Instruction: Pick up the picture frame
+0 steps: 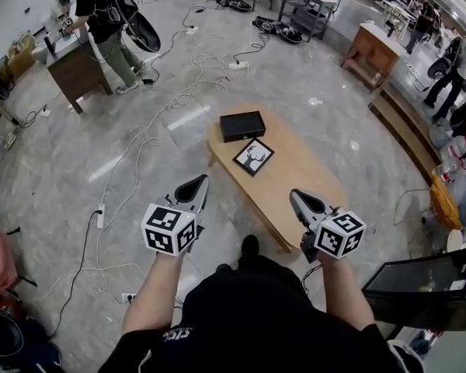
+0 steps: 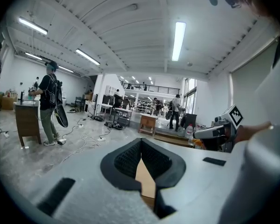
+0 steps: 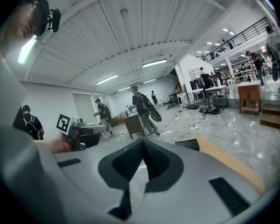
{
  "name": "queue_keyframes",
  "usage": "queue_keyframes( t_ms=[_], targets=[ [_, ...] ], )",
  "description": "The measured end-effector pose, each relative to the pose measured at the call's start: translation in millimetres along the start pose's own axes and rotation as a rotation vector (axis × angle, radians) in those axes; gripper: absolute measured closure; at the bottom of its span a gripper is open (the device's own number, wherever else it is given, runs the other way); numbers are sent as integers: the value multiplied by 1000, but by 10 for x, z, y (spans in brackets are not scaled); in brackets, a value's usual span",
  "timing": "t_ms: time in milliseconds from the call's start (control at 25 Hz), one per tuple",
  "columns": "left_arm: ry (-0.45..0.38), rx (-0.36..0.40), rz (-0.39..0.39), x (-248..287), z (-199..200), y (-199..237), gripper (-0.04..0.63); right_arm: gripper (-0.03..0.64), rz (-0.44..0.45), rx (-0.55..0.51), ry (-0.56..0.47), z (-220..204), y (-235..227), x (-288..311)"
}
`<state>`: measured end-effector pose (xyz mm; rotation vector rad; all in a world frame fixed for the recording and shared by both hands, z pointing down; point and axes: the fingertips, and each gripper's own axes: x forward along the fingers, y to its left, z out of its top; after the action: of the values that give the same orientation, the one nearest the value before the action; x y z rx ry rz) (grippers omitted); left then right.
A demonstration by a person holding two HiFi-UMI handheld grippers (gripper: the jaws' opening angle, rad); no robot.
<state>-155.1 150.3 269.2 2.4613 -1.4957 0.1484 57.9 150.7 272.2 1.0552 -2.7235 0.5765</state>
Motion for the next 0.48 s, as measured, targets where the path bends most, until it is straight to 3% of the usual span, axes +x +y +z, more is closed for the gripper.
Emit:
queue_keyframes(
  t_ms=[480],
  targets=[
    [85,5,17,782,-38,379,586,612,41,88,14,47,-738,784]
  ],
)
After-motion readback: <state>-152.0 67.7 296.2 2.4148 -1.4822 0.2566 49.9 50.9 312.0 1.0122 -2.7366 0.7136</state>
